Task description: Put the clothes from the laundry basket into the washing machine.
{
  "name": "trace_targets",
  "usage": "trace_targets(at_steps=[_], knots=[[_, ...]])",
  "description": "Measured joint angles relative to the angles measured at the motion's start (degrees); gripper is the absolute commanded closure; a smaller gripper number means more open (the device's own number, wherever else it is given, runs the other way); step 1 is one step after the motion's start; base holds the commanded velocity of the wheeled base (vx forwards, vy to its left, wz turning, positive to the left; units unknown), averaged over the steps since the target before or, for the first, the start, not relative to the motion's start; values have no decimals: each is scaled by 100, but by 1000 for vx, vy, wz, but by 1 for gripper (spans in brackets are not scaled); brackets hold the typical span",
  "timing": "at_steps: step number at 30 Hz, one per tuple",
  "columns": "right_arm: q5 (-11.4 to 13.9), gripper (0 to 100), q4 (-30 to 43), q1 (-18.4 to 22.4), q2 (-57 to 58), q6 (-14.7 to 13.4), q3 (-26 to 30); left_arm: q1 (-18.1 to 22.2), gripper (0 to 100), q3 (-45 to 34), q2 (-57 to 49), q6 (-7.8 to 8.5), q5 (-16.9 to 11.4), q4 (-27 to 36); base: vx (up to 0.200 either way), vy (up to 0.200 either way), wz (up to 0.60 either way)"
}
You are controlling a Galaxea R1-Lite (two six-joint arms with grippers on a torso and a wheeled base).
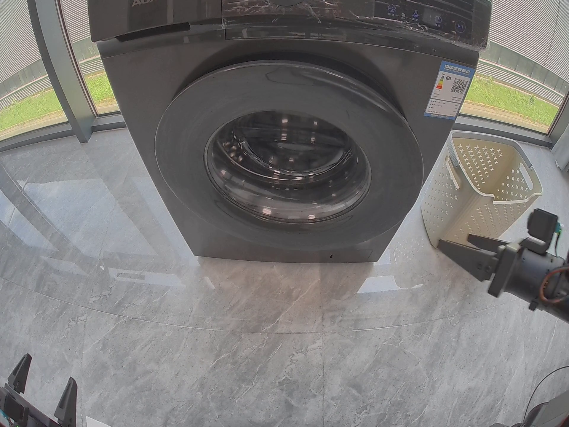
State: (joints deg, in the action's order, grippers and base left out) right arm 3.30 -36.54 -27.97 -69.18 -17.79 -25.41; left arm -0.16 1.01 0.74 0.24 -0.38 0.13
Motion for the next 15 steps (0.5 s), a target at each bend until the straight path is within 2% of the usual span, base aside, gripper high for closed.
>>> trace_targets(at_steps=[4, 8, 11, 15], knots=[[-101, 0, -670, -475, -964, -241, -455, 0, 0, 0, 0, 2, -2, 2, 0, 0, 0], [-295, 0, -1196, -703, -1694, -369, -858, 0, 0, 0, 2, 2, -5, 2, 0, 0, 0], [-464, 0, -1495, -770, -2096, -402, -1119, 0, 0, 0, 2, 0, -13, 5, 200, 0, 0], [-508, 0, -1574, -786, -2400, -408, -1370, -5, 0, 0, 2, -4, -27, 5, 200, 0, 0]])
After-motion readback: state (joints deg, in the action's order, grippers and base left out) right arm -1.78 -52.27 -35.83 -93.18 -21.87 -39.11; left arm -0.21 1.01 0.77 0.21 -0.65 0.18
